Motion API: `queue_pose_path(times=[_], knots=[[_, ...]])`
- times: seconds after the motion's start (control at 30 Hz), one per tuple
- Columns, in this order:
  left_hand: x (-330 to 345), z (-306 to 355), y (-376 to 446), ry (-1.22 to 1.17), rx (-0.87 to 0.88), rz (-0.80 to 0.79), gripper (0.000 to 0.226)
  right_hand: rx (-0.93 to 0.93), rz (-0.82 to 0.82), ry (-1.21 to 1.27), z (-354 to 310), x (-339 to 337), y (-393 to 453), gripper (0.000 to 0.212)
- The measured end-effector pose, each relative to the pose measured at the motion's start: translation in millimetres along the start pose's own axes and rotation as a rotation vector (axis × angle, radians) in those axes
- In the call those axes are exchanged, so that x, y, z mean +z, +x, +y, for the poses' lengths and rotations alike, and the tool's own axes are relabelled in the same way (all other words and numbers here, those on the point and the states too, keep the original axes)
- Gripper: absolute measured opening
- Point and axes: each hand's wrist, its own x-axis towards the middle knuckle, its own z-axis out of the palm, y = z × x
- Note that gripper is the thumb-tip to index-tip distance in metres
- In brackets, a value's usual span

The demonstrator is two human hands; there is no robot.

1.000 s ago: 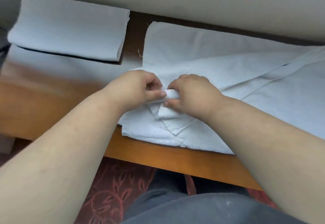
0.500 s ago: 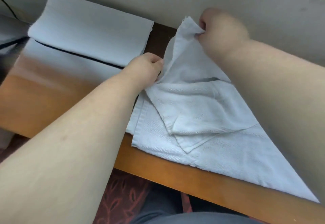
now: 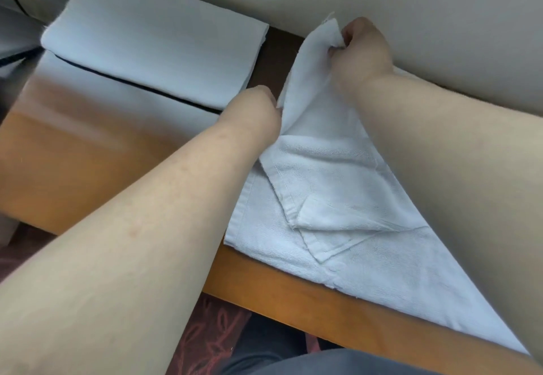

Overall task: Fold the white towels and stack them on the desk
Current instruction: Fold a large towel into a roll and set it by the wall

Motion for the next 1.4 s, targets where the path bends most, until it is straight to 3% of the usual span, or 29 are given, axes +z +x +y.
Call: queue_pose_path(times=[0.13,0.23,0.3,0.4,0.47,0.53,0.6,0.73,0.8,0.97,1.17,1.27,1.4], knots=[[9,-20,-5,-0.287,-0.028,0.195,0.019,0.115,0.049,0.294,4,7,-8,0.012],[3,-38,-15,-0.444,-0.014,0.25,0.019,0.048,-0.105,0.407,9,-4,-28,0.036],[1,-45,-23,-0.457,0.031,0.228,0.019,-0.062,-0.149,0.273,16,-23,-57,0.042],[0,-49,-41,-0.421,0.095,0.297,0.021,-0.261,-0.262,0.046,28,-56,-121,0.033],[1,-52,-48,-0.308,0.216,0.325,0.033,-0.321,-0.486,-0.131,33,-69,-168,0.048],[5,-55,-54,-0.186,0.33,0.215,0.047,-0.343,-0.633,-0.392,43,-68,-202,0.065],[12,-60,-56,-0.091,0.381,0.127,0.055,-0.299,-0.607,-0.521,52,-64,-211,0.05],[16,-68,-60,-0.108,0.36,0.123,0.053,-0.201,-0.452,-0.319,47,-67,-184,0.011],[14,-68,-63,-0.112,0.372,0.127,0.047,-0.19,-0.315,-0.297,39,-77,-160,0.009],[10,-58,-67,-0.093,0.344,0.202,0.019,-0.277,0.058,-0.532,12,-94,-77,0.018],[16,-37,-65,-0.236,0.2,0.305,0.028,-0.238,-0.005,-0.413,4,-61,1,0.007],[20,-34,-64,-0.323,0.14,0.305,0.033,-0.215,-0.061,-0.341,4,-38,14,0.03],[32,-35,-69,-0.326,0.124,0.362,0.044,-0.161,-0.247,-0.208,18,-12,11,0.041]])
